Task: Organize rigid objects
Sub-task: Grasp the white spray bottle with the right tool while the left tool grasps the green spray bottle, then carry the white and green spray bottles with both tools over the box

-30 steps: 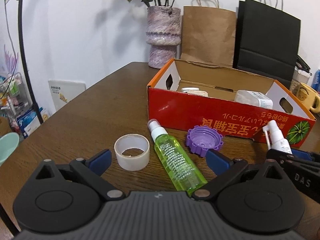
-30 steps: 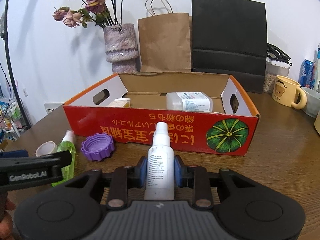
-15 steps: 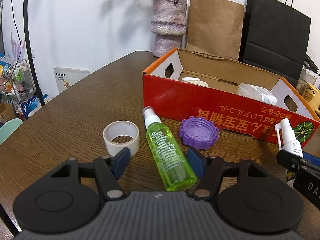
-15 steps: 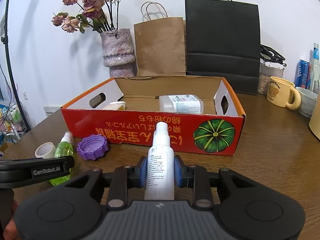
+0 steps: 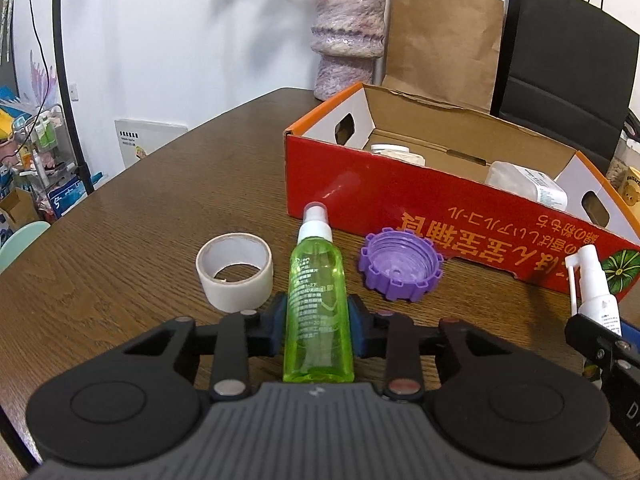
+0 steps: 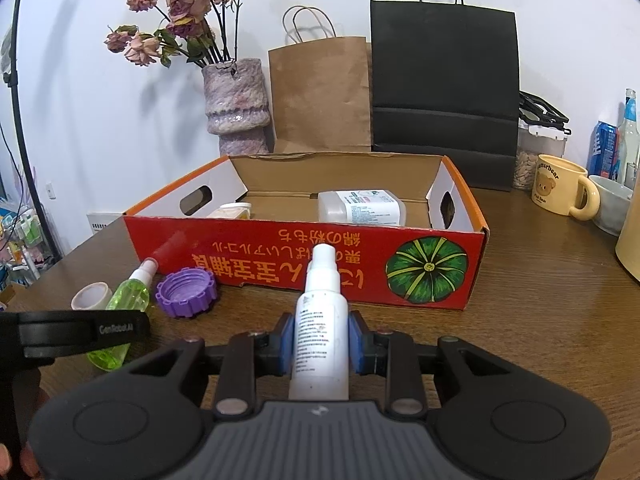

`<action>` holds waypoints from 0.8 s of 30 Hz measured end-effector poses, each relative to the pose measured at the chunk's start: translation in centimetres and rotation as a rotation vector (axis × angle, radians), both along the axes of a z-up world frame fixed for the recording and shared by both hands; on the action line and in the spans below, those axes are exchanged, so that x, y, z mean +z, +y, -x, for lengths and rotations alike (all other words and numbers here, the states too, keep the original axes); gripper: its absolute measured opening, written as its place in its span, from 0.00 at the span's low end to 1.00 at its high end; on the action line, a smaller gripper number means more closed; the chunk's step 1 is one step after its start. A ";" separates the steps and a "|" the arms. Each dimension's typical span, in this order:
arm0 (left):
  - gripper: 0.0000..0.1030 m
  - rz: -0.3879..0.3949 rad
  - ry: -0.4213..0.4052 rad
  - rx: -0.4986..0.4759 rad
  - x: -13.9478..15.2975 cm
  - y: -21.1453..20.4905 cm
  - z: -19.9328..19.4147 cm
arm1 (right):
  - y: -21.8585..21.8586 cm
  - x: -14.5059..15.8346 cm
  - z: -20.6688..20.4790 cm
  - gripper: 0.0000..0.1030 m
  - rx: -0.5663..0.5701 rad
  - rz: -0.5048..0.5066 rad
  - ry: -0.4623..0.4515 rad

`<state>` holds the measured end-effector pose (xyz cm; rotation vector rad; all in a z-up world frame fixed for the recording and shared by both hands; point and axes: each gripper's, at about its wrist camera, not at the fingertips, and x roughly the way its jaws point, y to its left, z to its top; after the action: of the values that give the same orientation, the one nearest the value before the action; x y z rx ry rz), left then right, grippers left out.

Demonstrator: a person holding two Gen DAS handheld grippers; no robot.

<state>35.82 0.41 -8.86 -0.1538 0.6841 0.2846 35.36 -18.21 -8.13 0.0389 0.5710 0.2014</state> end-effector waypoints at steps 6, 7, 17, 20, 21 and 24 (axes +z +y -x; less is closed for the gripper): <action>0.31 -0.008 0.002 -0.004 0.0 0.0 0.0 | -0.1 0.0 0.3 0.26 -0.006 -0.003 -0.005; 0.31 -0.009 0.003 -0.004 0.0 0.0 0.0 | -0.2 0.0 0.3 0.26 -0.006 -0.004 -0.006; 0.31 -0.009 0.002 -0.004 0.1 0.3 0.4 | -0.6 0.1 0.9 0.26 -0.014 -0.017 -0.019; 0.31 -0.024 0.001 -0.003 0.2 0.1 0.6 | -0.7 0.2 1.1 0.26 -0.014 -0.020 -0.022; 0.31 -0.023 -0.001 -0.005 0.3 0.2 0.6 | -0.7 0.2 1.1 0.26 -0.013 -0.021 -0.024; 0.31 -0.023 -0.005 -0.013 0.5 0.2 0.8 | -0.7 0.2 1.3 0.26 -0.012 -0.021 -0.028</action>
<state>35.00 0.57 -8.41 -0.1282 0.6767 0.2791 34.07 -18.91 -7.89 0.0594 0.5407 0.1961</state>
